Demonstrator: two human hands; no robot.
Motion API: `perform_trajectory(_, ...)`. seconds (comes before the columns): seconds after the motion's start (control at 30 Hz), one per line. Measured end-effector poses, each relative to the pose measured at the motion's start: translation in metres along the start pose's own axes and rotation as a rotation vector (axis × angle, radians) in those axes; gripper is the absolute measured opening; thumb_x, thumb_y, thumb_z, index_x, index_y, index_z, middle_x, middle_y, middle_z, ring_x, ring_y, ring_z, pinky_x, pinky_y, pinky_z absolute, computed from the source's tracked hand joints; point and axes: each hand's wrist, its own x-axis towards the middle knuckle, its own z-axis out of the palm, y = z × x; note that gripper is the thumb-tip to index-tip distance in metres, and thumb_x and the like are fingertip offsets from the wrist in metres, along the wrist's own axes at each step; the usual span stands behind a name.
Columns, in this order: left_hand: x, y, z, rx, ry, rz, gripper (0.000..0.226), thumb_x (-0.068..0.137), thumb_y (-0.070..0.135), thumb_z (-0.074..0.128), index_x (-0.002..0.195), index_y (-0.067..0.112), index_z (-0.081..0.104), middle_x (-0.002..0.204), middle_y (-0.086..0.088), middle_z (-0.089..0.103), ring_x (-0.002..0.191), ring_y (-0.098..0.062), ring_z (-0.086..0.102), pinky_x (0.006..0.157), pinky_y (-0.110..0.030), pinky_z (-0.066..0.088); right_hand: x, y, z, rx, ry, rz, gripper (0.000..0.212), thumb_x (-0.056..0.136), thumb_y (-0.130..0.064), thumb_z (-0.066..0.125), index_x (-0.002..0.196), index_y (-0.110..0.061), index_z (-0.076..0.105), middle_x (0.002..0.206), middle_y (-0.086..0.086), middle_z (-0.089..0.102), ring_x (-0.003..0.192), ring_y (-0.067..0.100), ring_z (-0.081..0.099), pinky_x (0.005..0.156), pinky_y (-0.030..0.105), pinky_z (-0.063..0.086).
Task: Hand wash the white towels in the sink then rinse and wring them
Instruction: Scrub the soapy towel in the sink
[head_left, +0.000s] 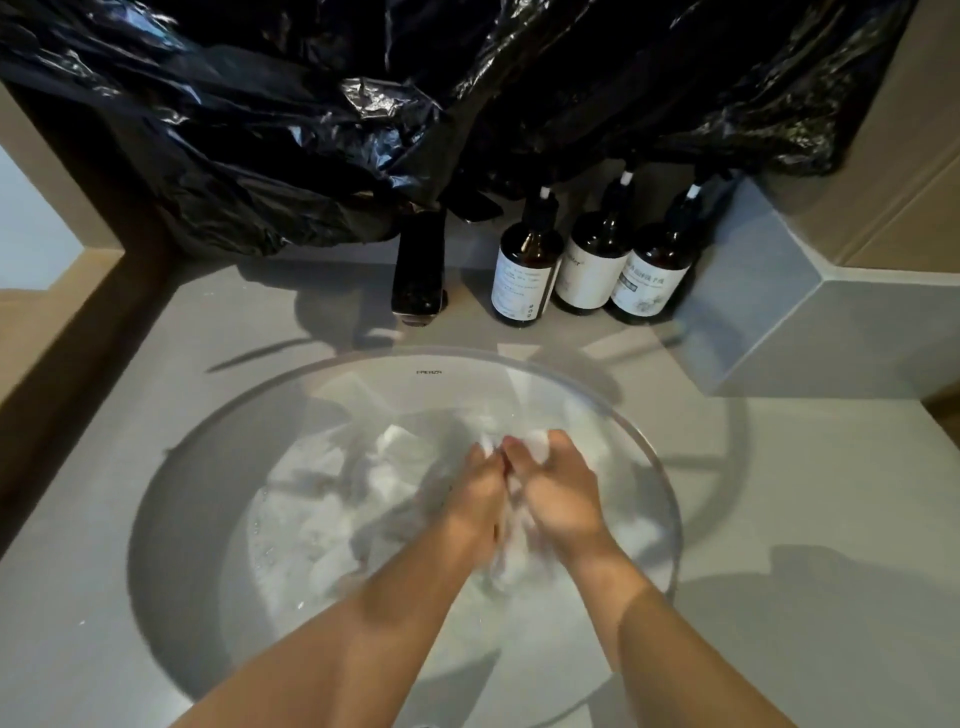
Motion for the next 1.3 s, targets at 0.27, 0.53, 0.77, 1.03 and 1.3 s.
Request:
perform_trajectory(0.27,0.012,-0.023,-0.062,0.582,0.171,0.146,0.031,0.102,0.016,0.033,0.128,0.013,0.049,0.122,-0.007,0.058,0.115,-0.021,0.055,0.099,-0.031,0.044,0.013,0.043,0.067,-0.162,-0.263,0.077,0.035,0.099,-0.036,0.042,0.132,-0.026,0.041,0.12,0.002,0.06,0.108,0.023,0.06,0.093,0.032,0.047)
perform_trajectory(0.53,0.017,0.023,-0.117,0.762,0.197,0.325,0.03,0.099,0.017,0.041,0.126,0.006,0.049,0.123,-0.013,0.054,0.12,-0.027,0.051,0.105,-0.033,0.036,0.0,0.008,0.115,0.578,-0.578,0.321,0.039,0.103,-0.022,0.038,0.142,-0.018,0.034,0.141,0.011,0.048,0.13,0.025,0.048,0.088,0.023,0.044)
perform_trajectory(0.77,-0.01,0.053,-0.12,0.366,-0.108,0.242,0.041,0.081,0.023,0.061,0.116,0.002,0.061,0.099,-0.013,0.069,0.089,-0.023,0.068,0.071,-0.024,0.052,0.004,-0.005,0.08,0.457,-0.335,0.095,0.008,0.086,-0.011,0.067,0.093,-0.014,0.067,0.091,0.008,0.069,0.077,0.019,0.064,0.073,0.027,0.051)
perform_trajectory(1.03,-0.002,0.014,-0.071,0.92,0.125,0.292,0.03,0.096,0.029,0.051,0.126,0.027,0.05,0.123,0.005,0.055,0.118,-0.019,0.053,0.098,-0.028,0.04,0.002,0.016,0.029,-0.703,-0.199,-0.172,0.034,0.099,-0.039,0.037,0.131,-0.029,0.034,0.111,0.002,0.053,0.1,0.024,0.057,0.077,0.029,0.04)
perform_trajectory(1.3,0.007,-0.007,-0.073,0.723,0.202,-0.035,0.02,0.097,0.032,0.047,0.113,0.025,0.055,0.109,-0.005,0.059,0.099,-0.024,0.059,0.076,-0.028,0.046,0.009,0.039,0.05,-0.204,-0.369,0.172,0.019,0.09,-0.021,0.053,0.103,-0.015,0.064,0.097,0.006,0.065,0.088,0.021,0.062,0.073,0.026,0.049)
